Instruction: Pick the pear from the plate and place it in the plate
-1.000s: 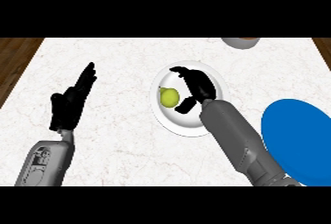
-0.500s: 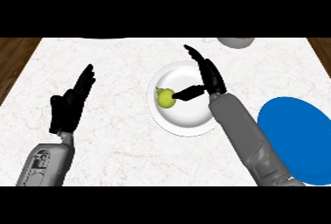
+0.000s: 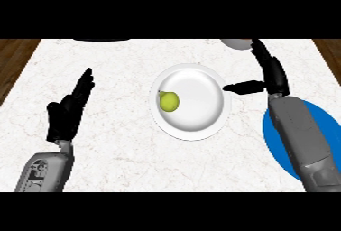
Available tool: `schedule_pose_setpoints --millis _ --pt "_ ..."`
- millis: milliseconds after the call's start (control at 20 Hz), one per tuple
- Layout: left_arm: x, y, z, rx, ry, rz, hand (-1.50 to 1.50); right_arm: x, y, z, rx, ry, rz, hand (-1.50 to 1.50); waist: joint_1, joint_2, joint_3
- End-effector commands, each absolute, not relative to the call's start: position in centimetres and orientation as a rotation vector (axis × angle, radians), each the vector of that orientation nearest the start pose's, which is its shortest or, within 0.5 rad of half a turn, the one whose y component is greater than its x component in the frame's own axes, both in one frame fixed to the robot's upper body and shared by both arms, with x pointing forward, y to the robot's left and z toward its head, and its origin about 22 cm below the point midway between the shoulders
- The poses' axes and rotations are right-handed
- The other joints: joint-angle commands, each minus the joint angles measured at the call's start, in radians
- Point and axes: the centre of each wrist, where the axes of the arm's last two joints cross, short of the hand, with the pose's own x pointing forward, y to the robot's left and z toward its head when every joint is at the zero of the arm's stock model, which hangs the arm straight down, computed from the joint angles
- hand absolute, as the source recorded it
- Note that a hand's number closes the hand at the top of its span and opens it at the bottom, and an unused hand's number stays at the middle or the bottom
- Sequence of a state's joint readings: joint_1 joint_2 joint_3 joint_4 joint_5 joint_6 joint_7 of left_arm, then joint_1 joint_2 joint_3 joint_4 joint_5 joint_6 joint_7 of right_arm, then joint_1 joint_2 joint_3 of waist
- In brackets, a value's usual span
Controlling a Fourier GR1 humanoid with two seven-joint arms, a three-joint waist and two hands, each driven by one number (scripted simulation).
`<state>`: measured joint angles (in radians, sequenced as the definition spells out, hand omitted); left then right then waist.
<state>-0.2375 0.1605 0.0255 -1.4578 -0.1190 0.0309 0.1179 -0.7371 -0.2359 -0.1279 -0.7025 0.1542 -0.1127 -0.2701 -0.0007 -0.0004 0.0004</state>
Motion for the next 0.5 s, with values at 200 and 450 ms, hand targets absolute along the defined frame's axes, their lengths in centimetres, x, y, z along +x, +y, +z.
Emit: schedule_pose_setpoints --millis 200,450 --pt "30.3 26.0 4.5 0.219 -1.567 -0.216 0.0 38.6 -34.4 3.8 -0.288 -1.694 0.257 -1.5 0.005 0.002 0.0" --pt "31.5 25.1 3.8 0.219 -1.57 -0.241 0.0 37.9 -37.8 2.3 -0.283 -1.679 0.276 -1.5 0.014 0.007 0.001"
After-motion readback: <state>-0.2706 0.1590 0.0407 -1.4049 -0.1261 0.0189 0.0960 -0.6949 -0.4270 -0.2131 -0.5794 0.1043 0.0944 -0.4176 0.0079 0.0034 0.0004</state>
